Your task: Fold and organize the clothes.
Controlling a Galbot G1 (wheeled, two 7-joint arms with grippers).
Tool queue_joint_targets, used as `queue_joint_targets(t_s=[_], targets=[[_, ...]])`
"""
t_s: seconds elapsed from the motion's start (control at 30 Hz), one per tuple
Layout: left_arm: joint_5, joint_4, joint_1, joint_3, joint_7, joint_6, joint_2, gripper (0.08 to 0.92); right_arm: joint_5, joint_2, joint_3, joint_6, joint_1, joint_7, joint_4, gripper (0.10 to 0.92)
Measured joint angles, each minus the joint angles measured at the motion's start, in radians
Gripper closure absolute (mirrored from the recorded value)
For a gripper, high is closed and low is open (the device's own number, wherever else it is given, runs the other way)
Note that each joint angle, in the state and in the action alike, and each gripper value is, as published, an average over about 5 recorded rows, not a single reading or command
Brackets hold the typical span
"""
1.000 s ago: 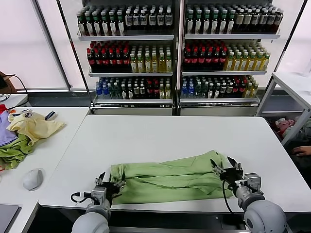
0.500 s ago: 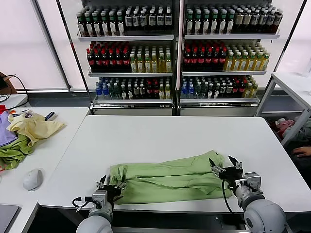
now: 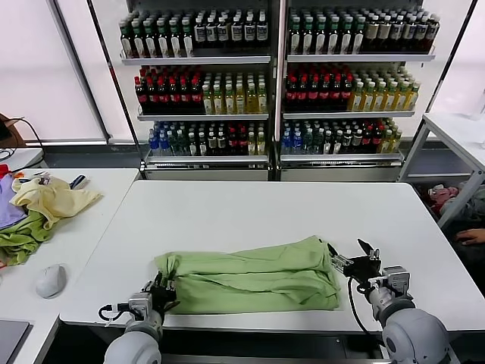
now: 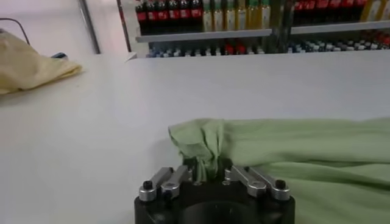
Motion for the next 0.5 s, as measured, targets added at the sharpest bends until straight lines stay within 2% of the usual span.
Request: queue_joint_targets(t_s=[0.1,0.2,0.5], targets=[[-0.029,0.008,-0.004,-0.024,0.004,0.000,0.023,0.814,0.001,-0.001,0.001,0.002,0.005,-0.001,0.000,0.203],[-0.056,0.021,-0.013,-0.057,0.008,0.000,0.053,0.858,0.002,-0.002,-0.001,0.004,0.010,-0.001,0.000,0.203],[-0.132,0.073,-0.064,-0.199,0.033,0.009,0.173,0.866,0.017,-0.009,-0.007,0.006,0.031,0.000,0.000,0.203]])
